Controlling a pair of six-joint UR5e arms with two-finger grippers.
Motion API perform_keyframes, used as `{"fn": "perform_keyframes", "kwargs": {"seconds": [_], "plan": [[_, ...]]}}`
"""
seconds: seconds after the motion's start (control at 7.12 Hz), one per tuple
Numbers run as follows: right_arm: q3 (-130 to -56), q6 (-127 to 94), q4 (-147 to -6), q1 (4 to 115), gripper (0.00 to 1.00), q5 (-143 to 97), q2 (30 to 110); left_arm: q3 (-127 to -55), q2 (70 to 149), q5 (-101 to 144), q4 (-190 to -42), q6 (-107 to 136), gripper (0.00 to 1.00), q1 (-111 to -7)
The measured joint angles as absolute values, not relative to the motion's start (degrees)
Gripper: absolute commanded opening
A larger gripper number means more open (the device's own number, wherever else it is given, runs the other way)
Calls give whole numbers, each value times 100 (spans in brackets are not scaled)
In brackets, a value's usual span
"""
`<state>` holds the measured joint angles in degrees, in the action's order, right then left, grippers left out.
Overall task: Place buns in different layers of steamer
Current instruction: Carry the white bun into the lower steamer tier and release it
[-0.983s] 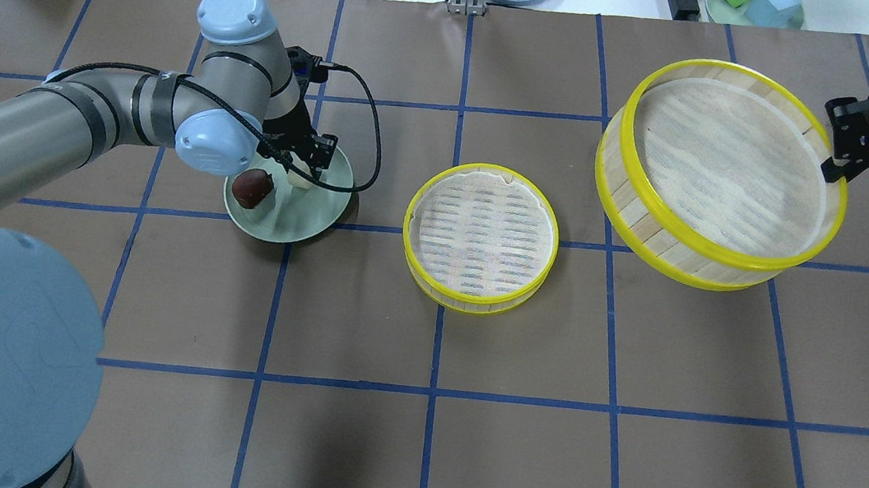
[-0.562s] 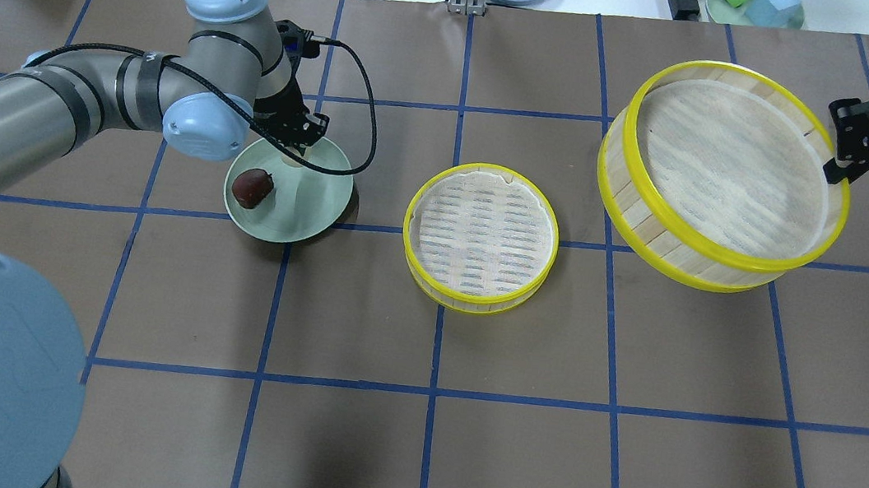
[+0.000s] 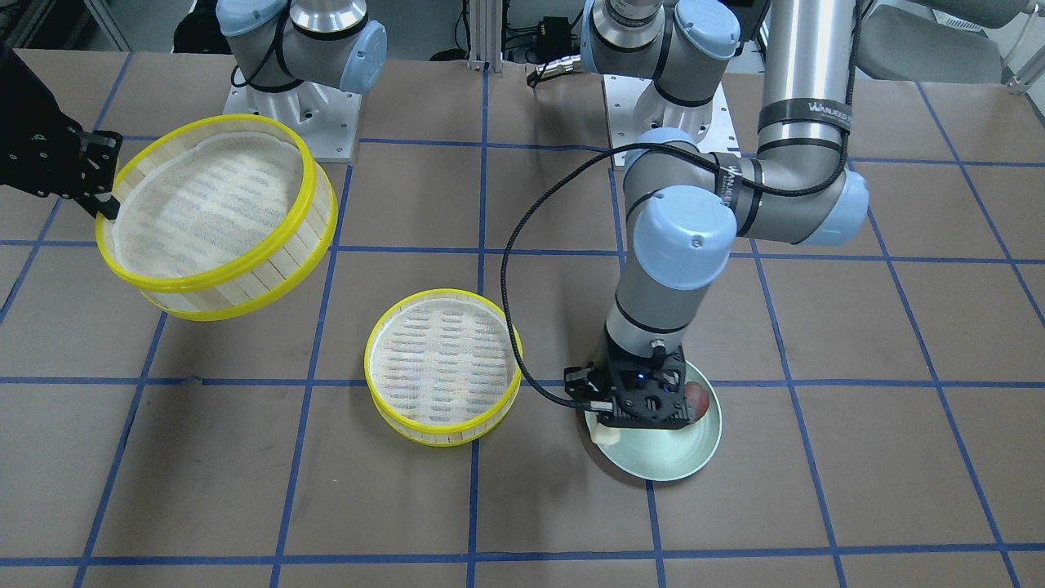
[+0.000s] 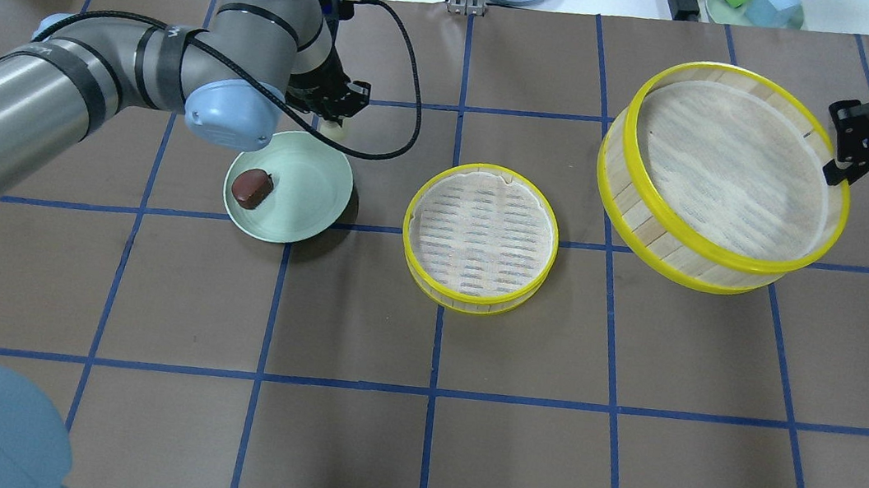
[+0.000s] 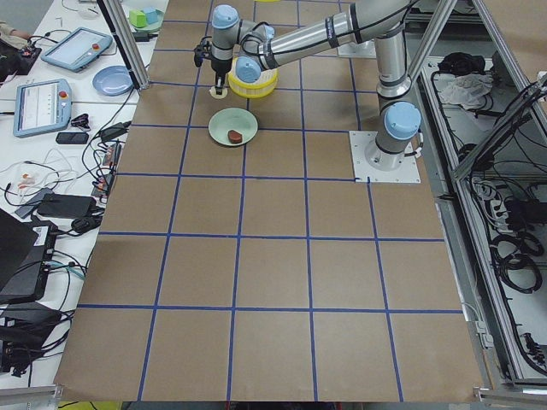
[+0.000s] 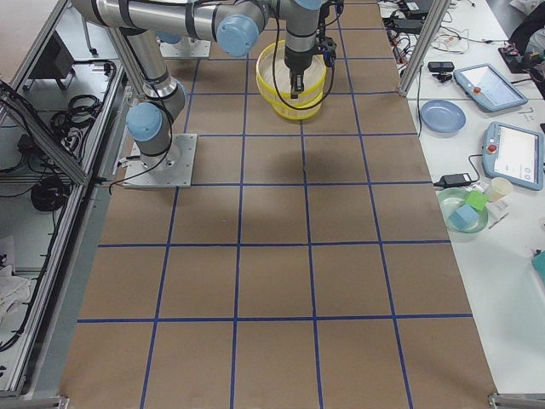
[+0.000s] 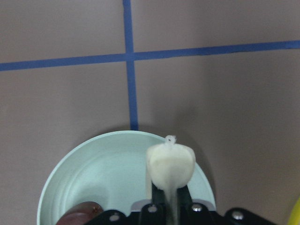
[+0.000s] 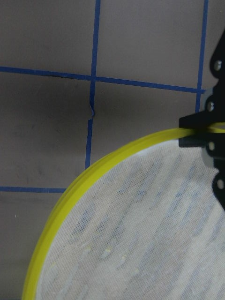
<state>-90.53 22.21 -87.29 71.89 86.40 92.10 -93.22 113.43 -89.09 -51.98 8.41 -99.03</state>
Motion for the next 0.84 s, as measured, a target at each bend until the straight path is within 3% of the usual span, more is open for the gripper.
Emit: {"fn": "perform_keyframes", "kwargs": {"seconds": [0.42, 0.56, 0.7, 0.84], "plan": [[-9058, 2231, -8728, 7189, 0, 8640, 9207, -9336, 11427, -8630, -5146, 1967, 0, -10866], [-9058, 2232, -8725, 7189, 0, 8640, 9206, -9368, 11445, -8419, -5143, 2221, 13, -11009], [-9059, 2232, -8724, 7189, 0, 8640, 9208, -9394, 11454, -8311, -5142, 2344, 97, -11103], [-9060, 2232, -8726, 7189, 0, 8640, 9210, -9412, 11456, -8269, -5144, 2390, 100, -11154]]}}
